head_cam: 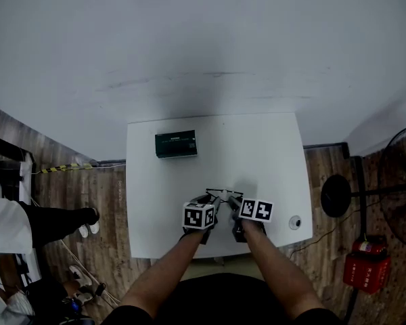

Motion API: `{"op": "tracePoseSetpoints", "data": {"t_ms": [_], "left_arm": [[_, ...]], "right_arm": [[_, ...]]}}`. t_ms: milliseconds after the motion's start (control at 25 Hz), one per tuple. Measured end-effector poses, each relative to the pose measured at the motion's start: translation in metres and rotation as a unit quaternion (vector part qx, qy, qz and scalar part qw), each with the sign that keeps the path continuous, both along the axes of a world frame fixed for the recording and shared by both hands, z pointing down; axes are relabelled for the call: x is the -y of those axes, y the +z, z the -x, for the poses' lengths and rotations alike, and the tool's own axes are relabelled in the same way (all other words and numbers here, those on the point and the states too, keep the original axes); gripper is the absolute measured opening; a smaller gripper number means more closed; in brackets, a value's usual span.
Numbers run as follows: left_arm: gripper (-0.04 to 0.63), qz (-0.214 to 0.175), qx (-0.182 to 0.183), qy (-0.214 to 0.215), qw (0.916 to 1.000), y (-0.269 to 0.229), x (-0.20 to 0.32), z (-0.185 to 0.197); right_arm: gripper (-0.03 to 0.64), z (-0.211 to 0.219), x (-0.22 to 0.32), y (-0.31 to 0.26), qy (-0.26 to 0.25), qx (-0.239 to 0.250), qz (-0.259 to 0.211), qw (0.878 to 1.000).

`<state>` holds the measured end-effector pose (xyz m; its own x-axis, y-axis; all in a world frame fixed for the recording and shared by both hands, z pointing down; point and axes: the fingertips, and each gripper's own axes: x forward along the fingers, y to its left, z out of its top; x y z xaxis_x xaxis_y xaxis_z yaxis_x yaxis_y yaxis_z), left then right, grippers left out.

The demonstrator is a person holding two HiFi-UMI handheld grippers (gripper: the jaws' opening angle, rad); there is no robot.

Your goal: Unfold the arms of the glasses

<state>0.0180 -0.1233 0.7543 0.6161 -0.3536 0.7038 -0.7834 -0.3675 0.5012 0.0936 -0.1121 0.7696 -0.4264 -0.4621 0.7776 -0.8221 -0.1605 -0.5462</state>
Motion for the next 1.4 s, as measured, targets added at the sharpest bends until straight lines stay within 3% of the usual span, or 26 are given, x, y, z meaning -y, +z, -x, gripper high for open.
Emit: {"op": "tracePoseSetpoints", "data": {"t_ms": [560,880,1080,1120,1200,1400], "left_arm": [[0.118,0.03,-0.004,-0.017,0.9994,0.008,0.007,0.001],[0.104,0.023,0.024,0.014,0.9994,0.005,0.01,0.002],[0.097,0.028,0.023,0.019,0.9992,0.005,0.011,0.006],[0.089,0.027,0.027,0.018,0.9991,0.005,0.012,0.008],[0.006,0.024,0.041,0.017,0.9987,0.006,0.014,0.014],[0.006,0.048,0.033,0.034,0.9977,0.014,0.008,0.013]], "right_arm": [[0.089,0.003,0.0,0.001,-0.011,0.011,0.038,0.999],[0.089,0.003,-0.003,0.004,-0.048,-0.004,0.04,0.998],[0.089,0.002,0.0,0.004,-0.075,-0.011,0.043,0.996],[0.089,0.002,0.001,0.004,-0.08,-0.013,0.043,0.996],[0.091,0.001,0.003,0.003,-0.088,-0.014,0.045,0.995],[0.08,0.003,0.007,0.003,-0.09,0.026,0.062,0.994]]}}
